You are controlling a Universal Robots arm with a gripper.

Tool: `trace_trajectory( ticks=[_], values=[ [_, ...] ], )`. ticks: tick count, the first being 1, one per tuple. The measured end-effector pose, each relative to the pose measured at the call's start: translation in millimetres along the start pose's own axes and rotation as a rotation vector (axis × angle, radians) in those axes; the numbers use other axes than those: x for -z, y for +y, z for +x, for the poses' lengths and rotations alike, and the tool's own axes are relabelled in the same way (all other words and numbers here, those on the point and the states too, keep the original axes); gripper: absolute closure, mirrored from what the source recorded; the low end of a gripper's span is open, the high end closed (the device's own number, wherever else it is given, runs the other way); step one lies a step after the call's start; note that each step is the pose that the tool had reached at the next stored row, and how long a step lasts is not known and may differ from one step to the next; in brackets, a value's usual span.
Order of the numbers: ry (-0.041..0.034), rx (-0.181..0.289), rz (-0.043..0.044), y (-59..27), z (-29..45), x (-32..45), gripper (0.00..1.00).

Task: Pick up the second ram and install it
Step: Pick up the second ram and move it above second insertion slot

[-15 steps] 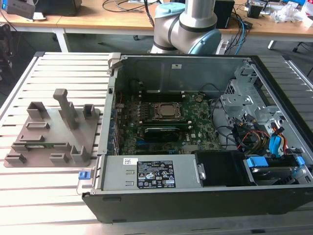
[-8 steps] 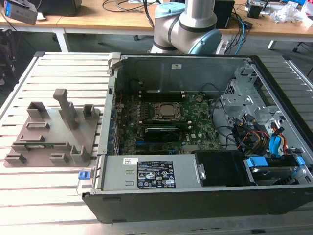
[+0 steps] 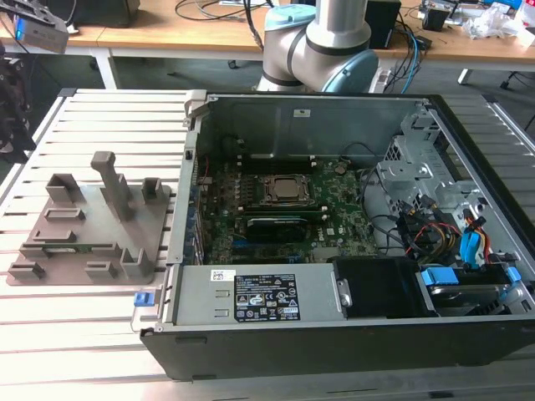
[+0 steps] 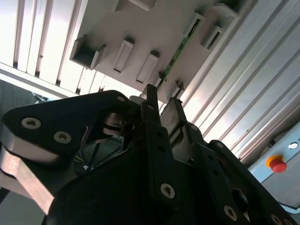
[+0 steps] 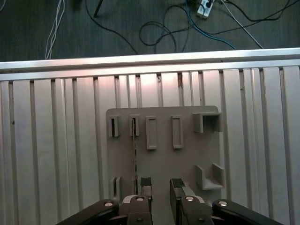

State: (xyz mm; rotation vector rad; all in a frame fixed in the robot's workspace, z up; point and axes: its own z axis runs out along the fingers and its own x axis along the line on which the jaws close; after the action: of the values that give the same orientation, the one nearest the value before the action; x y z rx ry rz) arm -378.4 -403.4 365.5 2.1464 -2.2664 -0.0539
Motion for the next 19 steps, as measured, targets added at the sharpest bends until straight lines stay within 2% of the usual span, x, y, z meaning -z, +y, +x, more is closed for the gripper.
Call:
trace_trajectory(
  ticks=[14, 19],
  values=[
    [0.0000, 0.000, 0.0000, -0.8, 0.2, -20.2, 0.70],
    [0.0000, 0.000, 0.0000, -0.9, 0.2, -24.5, 0.70]
  ],
)
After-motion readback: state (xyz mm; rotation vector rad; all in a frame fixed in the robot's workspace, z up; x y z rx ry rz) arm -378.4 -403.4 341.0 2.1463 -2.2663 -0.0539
